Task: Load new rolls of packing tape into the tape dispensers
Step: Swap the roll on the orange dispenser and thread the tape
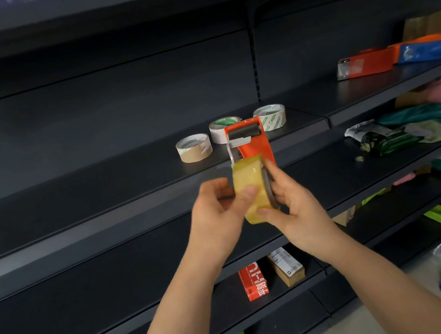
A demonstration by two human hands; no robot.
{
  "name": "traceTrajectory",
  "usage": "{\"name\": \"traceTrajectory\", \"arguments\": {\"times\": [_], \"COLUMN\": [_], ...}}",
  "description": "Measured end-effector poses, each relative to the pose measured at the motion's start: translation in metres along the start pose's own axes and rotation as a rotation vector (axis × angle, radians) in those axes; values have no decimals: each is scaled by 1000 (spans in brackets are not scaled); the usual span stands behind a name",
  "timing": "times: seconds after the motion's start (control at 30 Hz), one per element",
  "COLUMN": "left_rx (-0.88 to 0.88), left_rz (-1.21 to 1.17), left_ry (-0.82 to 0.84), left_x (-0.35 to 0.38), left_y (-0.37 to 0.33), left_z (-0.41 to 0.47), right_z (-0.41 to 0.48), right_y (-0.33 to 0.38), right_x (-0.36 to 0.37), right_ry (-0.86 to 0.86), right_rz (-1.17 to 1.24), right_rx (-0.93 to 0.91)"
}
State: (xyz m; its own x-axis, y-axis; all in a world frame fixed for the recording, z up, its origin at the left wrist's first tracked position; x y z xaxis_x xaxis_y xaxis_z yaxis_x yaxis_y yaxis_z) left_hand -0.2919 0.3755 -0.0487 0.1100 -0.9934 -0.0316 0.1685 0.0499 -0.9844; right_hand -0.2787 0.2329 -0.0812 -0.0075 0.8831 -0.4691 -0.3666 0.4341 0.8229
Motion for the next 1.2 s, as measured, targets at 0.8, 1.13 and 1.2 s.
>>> {"name": "traceTrajectory", "arguments": {"times": [0.8, 1.13, 1.2], "left_rx": [-228, -61, -118], "left_rz": [-582, -240, -288], "left_ry": [272, 7, 57], "left_x": [-15, -13, -14], "left_y": [23, 26, 24], "left_z": [11, 18, 18], "right_z": [-2, 4, 2], "right_y": [-16, -12, -8], "right_x": [15, 9, 9], "right_ry": [131, 100, 199], "right_rz": [642, 378, 755], "right_rx": [170, 155, 210]}}
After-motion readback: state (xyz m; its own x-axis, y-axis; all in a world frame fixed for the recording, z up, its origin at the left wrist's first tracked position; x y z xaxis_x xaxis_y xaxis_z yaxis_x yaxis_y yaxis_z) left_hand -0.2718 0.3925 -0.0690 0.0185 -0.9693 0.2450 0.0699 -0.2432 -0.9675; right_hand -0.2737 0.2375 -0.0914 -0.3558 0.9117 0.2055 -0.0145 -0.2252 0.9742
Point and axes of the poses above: each hand's wrist, its own z-axis towards the middle knuckle, its own x-axis out of the palm, y = z × x, the point moved 5 cm from there along z, towards the middle knuckle, and after that the axes turned 15 degrees about -z, right-handed, at the moved point
